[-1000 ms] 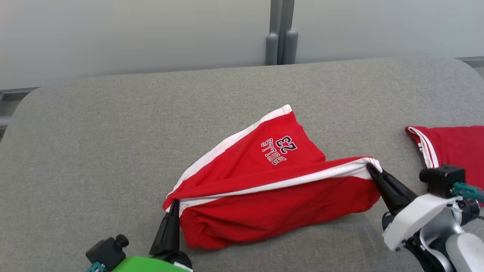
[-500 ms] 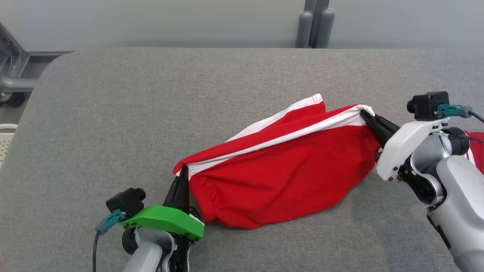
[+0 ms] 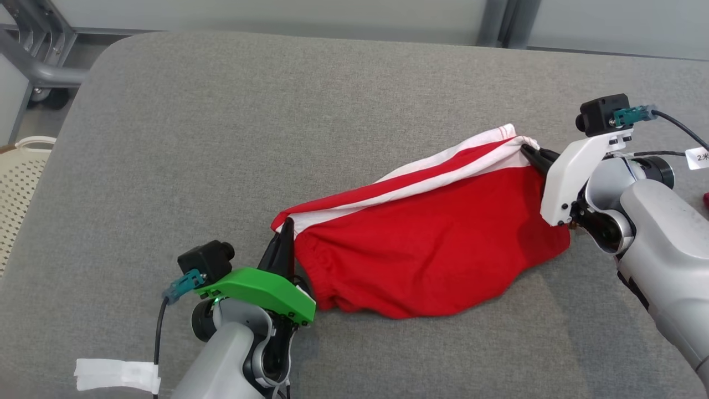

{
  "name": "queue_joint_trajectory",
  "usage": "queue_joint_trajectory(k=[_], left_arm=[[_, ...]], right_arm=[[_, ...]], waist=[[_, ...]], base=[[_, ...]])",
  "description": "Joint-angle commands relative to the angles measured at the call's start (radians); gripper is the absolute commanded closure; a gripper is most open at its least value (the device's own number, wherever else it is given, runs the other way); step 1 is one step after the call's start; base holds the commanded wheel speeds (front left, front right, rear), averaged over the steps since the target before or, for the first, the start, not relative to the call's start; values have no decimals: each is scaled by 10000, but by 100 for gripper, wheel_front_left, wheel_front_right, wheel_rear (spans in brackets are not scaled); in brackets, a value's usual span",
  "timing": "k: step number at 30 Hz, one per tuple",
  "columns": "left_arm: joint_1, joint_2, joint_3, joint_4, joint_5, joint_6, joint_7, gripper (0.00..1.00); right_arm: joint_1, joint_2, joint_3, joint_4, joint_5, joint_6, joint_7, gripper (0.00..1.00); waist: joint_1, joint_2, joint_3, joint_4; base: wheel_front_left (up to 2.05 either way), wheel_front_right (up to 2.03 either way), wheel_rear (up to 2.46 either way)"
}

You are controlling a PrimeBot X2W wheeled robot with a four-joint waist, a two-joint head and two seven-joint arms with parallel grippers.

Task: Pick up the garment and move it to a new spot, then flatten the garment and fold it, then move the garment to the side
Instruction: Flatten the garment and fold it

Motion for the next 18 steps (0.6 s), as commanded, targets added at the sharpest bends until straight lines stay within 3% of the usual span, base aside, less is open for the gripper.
queue_joint_trajectory(k=[1, 13, 15, 16, 18], left_arm=[[-222, 12, -88, 25, -17, 63, 6, 100], [-771, 11, -420, 342, -16, 326, 29, 100], [-834, 15, -413, 399, -22, 370, 32, 100], [-871, 15, -413, 417, -14, 395, 23, 91], [-927, 21, -450, 474, 49, 451, 19, 61]], right_arm=[[-208, -54, 176, 209, 141, -10, -144, 100], [-1325, 23, 1401, 1951, 957, -11, -1125, 100], [-1461, 73, 1578, 2124, 1033, -11, -1304, 70], [-1533, 84, 1665, 2219, 1072, -11, -1382, 60], [-1654, 106, 1874, 2337, 1131, -11, -1536, 0]], waist=[[-1, 0, 128, 102], [-1, 0, 416, 161], [-1, 0, 438, 164], [-1, 0, 448, 171], [-1, 0, 462, 180]], base=[[0, 0, 0], [0, 0, 0], [0, 0, 0], [0, 0, 0], [0, 0, 0]])
